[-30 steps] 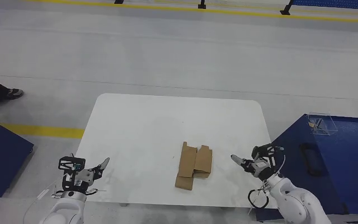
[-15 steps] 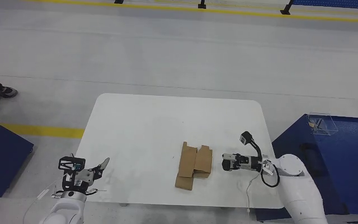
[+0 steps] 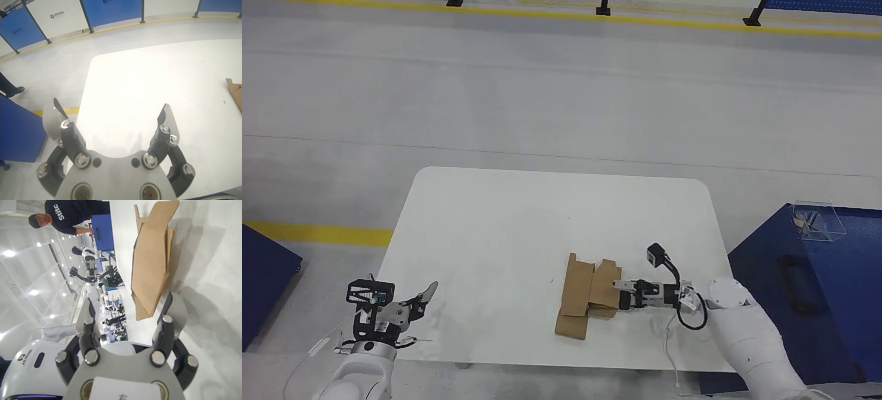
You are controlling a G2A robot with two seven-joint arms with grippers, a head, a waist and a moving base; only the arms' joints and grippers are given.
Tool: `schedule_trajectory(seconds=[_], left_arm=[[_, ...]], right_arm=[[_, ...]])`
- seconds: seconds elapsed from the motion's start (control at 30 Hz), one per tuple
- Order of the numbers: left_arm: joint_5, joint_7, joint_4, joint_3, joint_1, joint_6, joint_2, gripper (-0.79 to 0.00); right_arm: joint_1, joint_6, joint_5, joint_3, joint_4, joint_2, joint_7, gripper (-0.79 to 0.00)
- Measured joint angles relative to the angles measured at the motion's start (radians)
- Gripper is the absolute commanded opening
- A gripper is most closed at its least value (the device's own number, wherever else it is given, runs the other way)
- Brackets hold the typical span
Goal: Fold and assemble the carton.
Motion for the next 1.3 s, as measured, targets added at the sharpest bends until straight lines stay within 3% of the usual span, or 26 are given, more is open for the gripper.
schedule_trajectory(seconds=[0.1,0.13,0.23,0.27,0.5,0.73,0.93,1.13,1.3], left_arm=[[0.000,0.000,0.000,0.000,0.000,0.000,0.000,0.000],[0.000,0.000,0.000,0.000,0.000,0.000,0.000,0.000],[0.000,0.000,0.000,0.000,0.000,0.000,0.000,0.000],[0.000,0.000,0.000,0.000,0.000,0.000,0.000,0.000],[0.000,0.000,0.000,0.000,0.000,0.000,0.000,0.000],[0.000,0.000,0.000,0.000,0.000,0.000,0.000,0.000],[0.000,0.000,0.000,0.000,0.000,0.000,0.000,0.000],[0.000,0.000,0.000,0.000,0.000,0.000,0.000,0.000],[0.000,0.000,0.000,0.000,0.000,0.000,0.000,0.000]], right_arm=[[0.027,-0.016,0.008,-0.041,0.047,-0.016,-0.016,-0.434],[0.035,-0.021,0.009,-0.051,0.061,-0.021,-0.021,-0.585],[0.057,-0.046,0.002,-0.080,0.103,-0.033,-0.046,-0.696],[0.063,-0.049,0.003,-0.088,0.115,-0.037,-0.049,-0.785],[0.094,-0.064,0.036,-0.136,0.167,-0.067,-0.064,-0.785],[0.108,-0.058,0.102,-0.150,0.061,-0.060,-0.058,-0.785],[0.112,0.025,0.194,-0.096,-0.206,-0.005,0.026,-0.785],[0.082,0.196,0.313,0.010,-0.553,0.055,0.195,-0.785],[0.067,0.212,0.355,0.064,-0.779,0.084,0.207,-0.785]])
